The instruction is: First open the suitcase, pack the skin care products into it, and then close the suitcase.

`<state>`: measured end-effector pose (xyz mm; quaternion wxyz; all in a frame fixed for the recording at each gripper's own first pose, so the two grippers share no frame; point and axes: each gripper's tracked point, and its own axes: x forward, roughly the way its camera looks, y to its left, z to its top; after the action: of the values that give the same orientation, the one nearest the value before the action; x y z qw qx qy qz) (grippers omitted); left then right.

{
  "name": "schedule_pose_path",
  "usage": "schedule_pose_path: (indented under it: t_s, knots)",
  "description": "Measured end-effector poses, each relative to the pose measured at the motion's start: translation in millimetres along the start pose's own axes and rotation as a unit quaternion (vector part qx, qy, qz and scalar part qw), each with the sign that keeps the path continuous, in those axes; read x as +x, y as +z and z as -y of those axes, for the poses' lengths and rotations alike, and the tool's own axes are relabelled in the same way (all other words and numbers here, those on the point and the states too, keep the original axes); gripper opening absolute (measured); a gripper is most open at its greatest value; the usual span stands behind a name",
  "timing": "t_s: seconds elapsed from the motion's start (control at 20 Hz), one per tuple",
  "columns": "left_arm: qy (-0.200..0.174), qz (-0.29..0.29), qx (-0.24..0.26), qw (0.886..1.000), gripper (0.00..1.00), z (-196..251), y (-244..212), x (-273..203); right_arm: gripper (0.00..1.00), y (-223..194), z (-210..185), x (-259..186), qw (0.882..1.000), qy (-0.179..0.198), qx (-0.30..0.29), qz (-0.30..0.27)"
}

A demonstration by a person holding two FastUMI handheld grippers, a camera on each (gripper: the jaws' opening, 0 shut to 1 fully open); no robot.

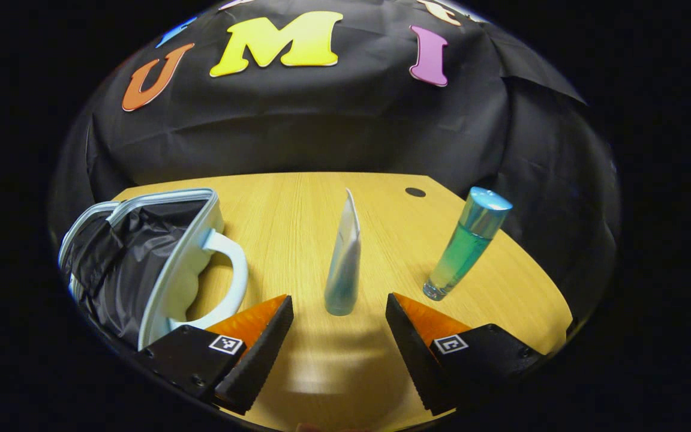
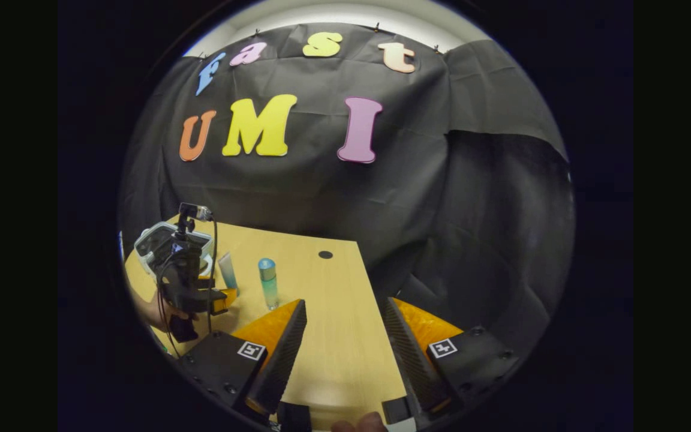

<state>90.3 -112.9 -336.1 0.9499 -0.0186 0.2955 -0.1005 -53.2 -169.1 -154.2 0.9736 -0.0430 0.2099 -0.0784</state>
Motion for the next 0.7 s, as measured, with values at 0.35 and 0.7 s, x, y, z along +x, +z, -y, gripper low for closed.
schedule_pose_path:
  t_s: [0.35,0.7]
  knots:
    - [0.008,-0.042,-0.031,0.999,0.7,-9,-7,27,0.78,-2,-1,4,1.0,-0.009,0.004,-0.008]
    - [-0.021,-0.037,-0.034,0.998,0.39,-7,14,-3,0.8,-16,-36,27,0.999,0.029,-0.005,-0.021]
